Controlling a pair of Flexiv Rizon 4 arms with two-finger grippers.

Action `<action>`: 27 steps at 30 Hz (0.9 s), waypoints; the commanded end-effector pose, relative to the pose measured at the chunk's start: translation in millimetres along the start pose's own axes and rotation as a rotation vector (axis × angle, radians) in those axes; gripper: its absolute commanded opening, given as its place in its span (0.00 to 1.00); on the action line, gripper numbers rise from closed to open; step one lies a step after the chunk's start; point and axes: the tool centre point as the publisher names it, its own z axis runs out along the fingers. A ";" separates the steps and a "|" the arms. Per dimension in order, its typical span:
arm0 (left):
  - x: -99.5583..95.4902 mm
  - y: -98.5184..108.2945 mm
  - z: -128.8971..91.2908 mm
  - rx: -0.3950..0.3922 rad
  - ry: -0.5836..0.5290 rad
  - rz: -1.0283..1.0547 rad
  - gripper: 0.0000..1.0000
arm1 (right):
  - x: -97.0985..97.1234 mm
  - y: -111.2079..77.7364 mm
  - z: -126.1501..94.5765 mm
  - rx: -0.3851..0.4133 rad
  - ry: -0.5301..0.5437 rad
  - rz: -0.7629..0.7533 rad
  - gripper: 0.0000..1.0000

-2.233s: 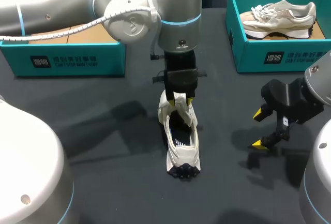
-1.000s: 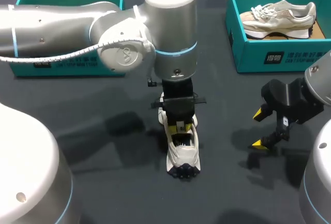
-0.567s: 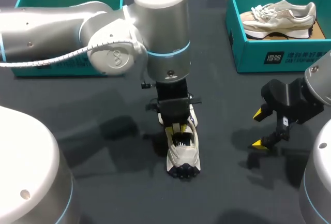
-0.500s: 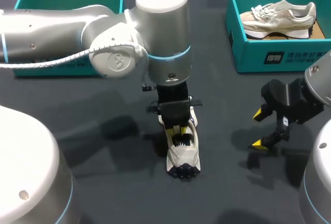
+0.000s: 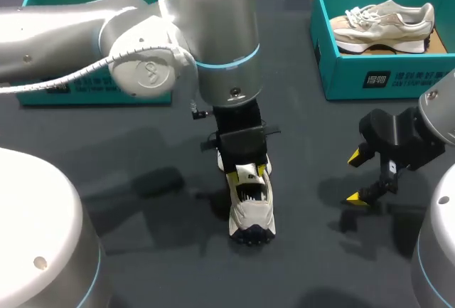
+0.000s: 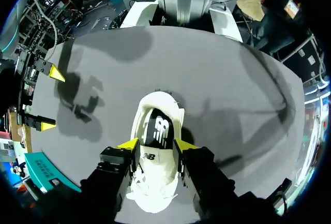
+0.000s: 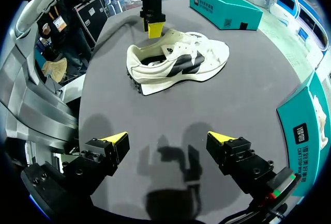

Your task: Take the shoe out of the shoebox, open the shoe tongue, remove and reinsert the insole, then place the shoe into the shoebox

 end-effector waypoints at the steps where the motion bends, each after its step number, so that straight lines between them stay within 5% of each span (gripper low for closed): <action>1: 17.7 -14.4 -28.2 -0.043 -0.047 -0.086 1.00 | 2.0 -0.9 -0.6 0.000 -0.003 0.000 1.00; 18: 21.7 -21.5 -40.2 -0.053 -0.020 -0.145 1.00 | 2.0 -0.9 -0.6 0.000 -0.003 0.000 1.00; 27: 34.8 -49.3 -24.3 -0.062 0.047 -0.836 1.00 | 2.0 -0.9 -0.6 0.000 -0.003 0.000 1.00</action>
